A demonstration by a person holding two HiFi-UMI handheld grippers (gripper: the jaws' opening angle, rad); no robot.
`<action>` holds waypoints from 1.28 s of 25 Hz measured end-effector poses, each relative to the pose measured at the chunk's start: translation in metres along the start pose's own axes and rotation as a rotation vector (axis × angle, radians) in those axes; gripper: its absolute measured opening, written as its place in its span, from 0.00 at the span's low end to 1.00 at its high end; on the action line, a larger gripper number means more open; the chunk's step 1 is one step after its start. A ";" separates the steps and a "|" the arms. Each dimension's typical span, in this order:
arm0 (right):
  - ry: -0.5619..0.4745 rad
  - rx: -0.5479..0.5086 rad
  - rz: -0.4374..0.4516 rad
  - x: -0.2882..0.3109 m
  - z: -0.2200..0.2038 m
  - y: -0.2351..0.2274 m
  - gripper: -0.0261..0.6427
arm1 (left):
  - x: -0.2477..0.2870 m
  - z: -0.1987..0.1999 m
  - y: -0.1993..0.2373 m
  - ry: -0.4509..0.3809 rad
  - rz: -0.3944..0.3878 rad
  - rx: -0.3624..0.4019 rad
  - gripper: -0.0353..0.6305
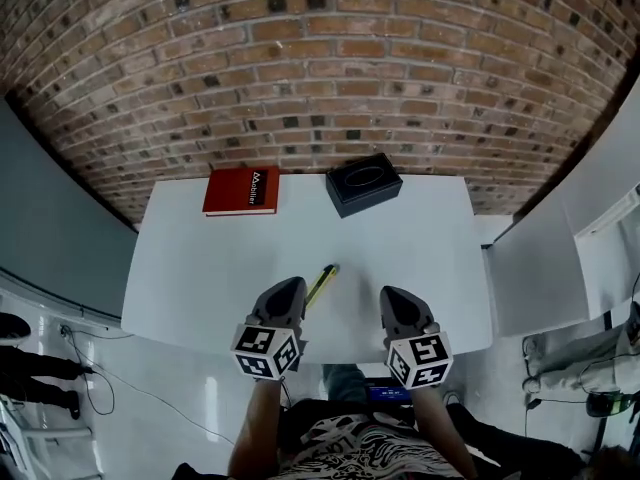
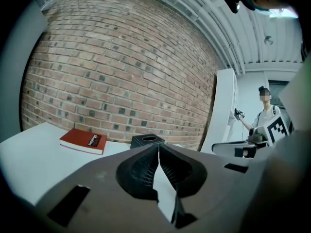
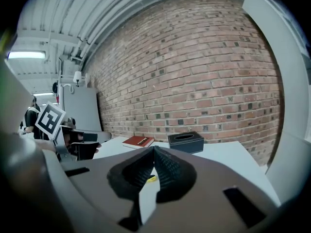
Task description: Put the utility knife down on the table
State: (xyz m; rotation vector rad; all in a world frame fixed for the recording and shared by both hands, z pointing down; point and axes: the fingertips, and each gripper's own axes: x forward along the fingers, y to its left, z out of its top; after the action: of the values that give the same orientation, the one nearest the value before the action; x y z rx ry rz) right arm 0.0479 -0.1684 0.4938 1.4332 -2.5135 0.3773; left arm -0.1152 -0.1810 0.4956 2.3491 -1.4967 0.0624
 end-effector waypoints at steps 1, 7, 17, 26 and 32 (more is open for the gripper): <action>-0.010 -0.005 -0.003 -0.003 0.003 0.002 0.04 | -0.003 0.003 0.000 -0.008 0.007 0.007 0.08; -0.047 -0.022 -0.015 -0.016 0.012 0.007 0.04 | -0.017 0.016 -0.001 -0.044 0.027 0.032 0.08; -0.057 -0.027 -0.025 -0.020 0.014 0.008 0.04 | -0.024 0.017 -0.002 -0.056 0.025 0.016 0.08; -0.054 -0.037 -0.018 -0.015 0.013 0.010 0.04 | -0.025 0.012 0.005 -0.048 0.034 0.000 0.08; -0.051 -0.033 -0.022 -0.012 0.013 0.007 0.04 | -0.021 0.014 0.005 -0.050 0.028 -0.008 0.08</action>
State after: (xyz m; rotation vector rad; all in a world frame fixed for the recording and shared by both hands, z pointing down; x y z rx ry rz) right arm 0.0471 -0.1594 0.4771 1.4745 -2.5295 0.2970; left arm -0.1307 -0.1688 0.4794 2.3402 -1.5503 0.0052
